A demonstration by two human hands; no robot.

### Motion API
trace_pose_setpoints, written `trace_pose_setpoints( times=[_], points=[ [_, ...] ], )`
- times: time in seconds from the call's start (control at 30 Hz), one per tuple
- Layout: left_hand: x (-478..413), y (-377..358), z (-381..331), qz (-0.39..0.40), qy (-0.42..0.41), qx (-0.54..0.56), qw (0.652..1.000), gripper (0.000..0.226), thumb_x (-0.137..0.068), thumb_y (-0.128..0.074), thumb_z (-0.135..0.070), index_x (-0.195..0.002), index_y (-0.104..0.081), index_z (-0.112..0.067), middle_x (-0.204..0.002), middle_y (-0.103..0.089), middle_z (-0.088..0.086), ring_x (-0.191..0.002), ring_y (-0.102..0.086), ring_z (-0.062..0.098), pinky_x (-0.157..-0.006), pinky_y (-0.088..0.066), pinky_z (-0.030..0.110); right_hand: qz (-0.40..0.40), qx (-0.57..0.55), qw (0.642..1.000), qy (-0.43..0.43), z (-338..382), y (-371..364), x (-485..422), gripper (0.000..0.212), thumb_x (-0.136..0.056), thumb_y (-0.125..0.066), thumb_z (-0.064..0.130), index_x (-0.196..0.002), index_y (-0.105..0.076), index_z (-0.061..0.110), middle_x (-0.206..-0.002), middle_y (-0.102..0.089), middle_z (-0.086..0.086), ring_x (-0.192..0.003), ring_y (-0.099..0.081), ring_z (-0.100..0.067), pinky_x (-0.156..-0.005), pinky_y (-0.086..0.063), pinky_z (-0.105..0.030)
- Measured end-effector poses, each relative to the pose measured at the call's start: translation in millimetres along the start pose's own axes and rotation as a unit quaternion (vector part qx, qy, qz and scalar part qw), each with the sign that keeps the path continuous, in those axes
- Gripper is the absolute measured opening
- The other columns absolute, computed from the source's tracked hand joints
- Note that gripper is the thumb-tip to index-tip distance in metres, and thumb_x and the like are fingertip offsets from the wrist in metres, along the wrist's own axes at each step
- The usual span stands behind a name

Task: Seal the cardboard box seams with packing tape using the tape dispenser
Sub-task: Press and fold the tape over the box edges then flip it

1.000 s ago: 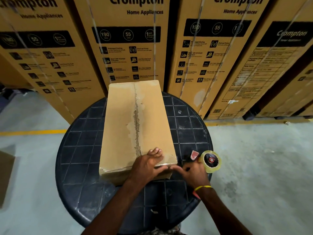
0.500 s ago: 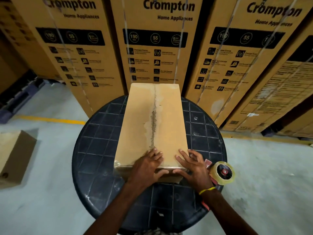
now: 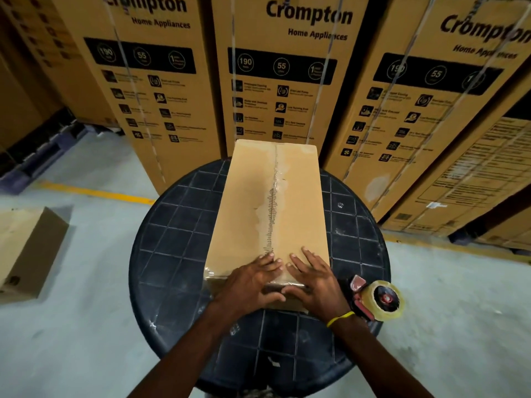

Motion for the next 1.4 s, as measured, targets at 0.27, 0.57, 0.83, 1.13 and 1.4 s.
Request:
trace_pose_setpoints(
  times=[0.27, 0.57, 0.83, 1.13, 1.4],
  points=[
    [8, 8, 9, -0.079, 0.049, 0.041, 0.995, 0.054, -0.066, -0.095, -0.032, -0.114, -0.078, -0.015, -0.125, -0.073, 0.005, -0.121, -0.067, 0.018, -0.094, -0.06, 0.037, 0.028, -0.011, 0.999, -0.038, 20, 15, -14, 0.067, -0.078, -0.079, 0.05, -0.13, -0.068, 0.009, -0.146, -0.058, -0.009, -0.145, -0.042, -0.032, -0.121, -0.03, -0.045],
    [72, 61, 53, -0.25, 0.276, 0.267, 0.889, 0.036, -0.083, -0.085, -0.026, -0.117, -0.076, -0.017, -0.118, -0.074, -0.007, -0.106, -0.071, 0.004, -0.089, -0.058, 0.023, 0.054, -0.029, 0.998, -0.003, 38, -2, -19, 0.073, -0.09, -0.07, 0.031, -0.155, -0.038, 0.021, -0.165, -0.028, 0.002, -0.156, -0.015, -0.017, -0.126, 0.0, -0.027],
    [144, 0, 103, -0.268, 0.526, 0.643, 0.488, 0.053, -0.106, -0.045, -0.044, -0.103, -0.068, 0.005, -0.095, -0.071, 0.023, -0.095, -0.068, 0.038, -0.086, -0.056, 0.043, 0.04, -0.049, 0.998, -0.026, 42, 1, -20, 0.073, -0.085, -0.075, 0.026, -0.152, -0.044, 0.021, -0.162, -0.035, 0.001, -0.154, -0.023, -0.02, -0.127, -0.01, -0.034],
    [125, -34, 89, -0.233, 0.543, 0.673, 0.446, 0.077, -0.103, -0.038, -0.06, -0.079, -0.063, 0.008, -0.087, -0.072, 0.034, -0.09, -0.071, 0.042, -0.077, -0.06, 0.044, 0.024, -0.066, 0.997, -0.037, 41, -2, -19, 0.075, -0.082, -0.077, 0.023, -0.15, -0.046, 0.025, -0.158, -0.036, 0.01, -0.153, -0.021, -0.013, -0.127, -0.009, -0.031],
    [125, 5, 114, -0.28, 0.535, 0.575, 0.552, 0.052, -0.106, -0.046, -0.045, -0.084, -0.065, -0.002, -0.068, -0.062, 0.011, -0.056, -0.058, 0.021, -0.055, -0.049, 0.032, 0.033, -0.066, 0.996, -0.046, 38, -4, -20, 0.074, -0.083, -0.076, 0.028, -0.15, -0.045, 0.026, -0.161, -0.037, 0.006, -0.154, -0.022, -0.014, -0.127, -0.008, -0.029]
  ],
)
Point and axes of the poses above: each hand's wrist, its own x-axis away from the middle knuckle, its own y-axis out of the back of the hand, z = x × y, the point moved 6 cm from there along -x, towards the middle knuckle
